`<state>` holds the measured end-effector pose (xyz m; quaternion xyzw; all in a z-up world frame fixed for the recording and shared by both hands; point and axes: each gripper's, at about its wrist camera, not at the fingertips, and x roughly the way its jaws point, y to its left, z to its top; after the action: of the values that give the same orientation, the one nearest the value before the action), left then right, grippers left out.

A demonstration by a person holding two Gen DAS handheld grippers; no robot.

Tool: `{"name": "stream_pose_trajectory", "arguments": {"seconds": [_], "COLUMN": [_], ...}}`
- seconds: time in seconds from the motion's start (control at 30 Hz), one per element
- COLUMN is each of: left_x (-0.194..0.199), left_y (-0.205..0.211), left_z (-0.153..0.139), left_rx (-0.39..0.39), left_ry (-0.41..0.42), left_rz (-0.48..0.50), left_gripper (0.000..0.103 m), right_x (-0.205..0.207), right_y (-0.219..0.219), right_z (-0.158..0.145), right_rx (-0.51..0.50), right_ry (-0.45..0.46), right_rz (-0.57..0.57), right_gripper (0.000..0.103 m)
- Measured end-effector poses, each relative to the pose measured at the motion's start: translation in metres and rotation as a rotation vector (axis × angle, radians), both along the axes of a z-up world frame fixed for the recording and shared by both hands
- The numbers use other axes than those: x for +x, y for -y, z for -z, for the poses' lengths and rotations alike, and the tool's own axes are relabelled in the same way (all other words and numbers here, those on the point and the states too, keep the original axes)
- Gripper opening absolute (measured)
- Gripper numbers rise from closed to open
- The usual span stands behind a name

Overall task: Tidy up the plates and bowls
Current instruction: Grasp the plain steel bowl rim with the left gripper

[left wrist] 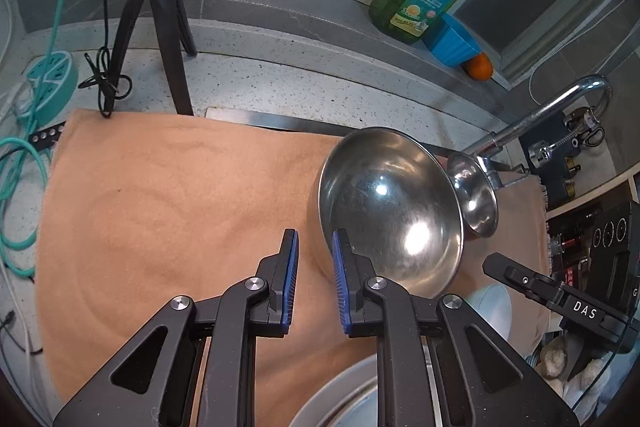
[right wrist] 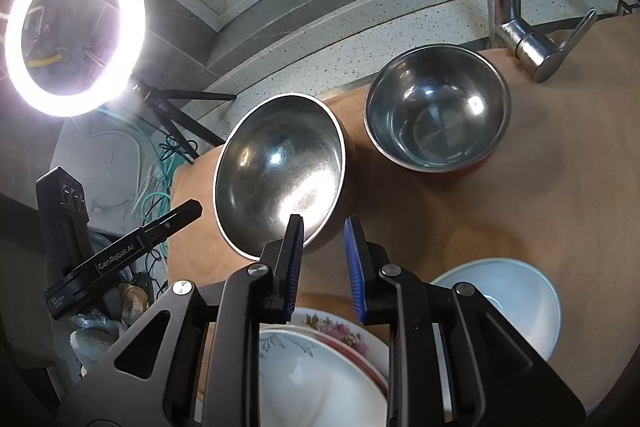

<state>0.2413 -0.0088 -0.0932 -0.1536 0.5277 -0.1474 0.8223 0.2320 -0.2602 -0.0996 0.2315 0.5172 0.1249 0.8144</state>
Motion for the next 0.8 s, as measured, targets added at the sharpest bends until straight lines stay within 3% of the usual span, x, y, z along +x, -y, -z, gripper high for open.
{"name": "stream_pose_trajectory", "arguments": {"seconds": [0.5, 0.6, 0.8], "left_x": [0.025, 0.026, 0.028], "left_y": [0.015, 0.017, 0.016], "left_z": [0.020, 0.022, 0.026], "left_rx": [0.034, 0.033, 0.015], "left_ry": [-0.027, -0.029, -0.040], "left_rz": [0.026, 0.033, 0.039], "left_gripper": [0.016, 0.016, 0.012], "right_x": [0.034, 0.037, 0.040], "right_y": [-0.006, -0.008, -0.011], "right_z": [0.027, 0.030, 0.030], "right_rx": [-0.026, -0.030, -0.045], "right_ry": [-0.060, -0.066, -0.063], "right_rz": [0.014, 0.007, 0.003], "right_gripper": [0.021, 0.015, 0.014]}}
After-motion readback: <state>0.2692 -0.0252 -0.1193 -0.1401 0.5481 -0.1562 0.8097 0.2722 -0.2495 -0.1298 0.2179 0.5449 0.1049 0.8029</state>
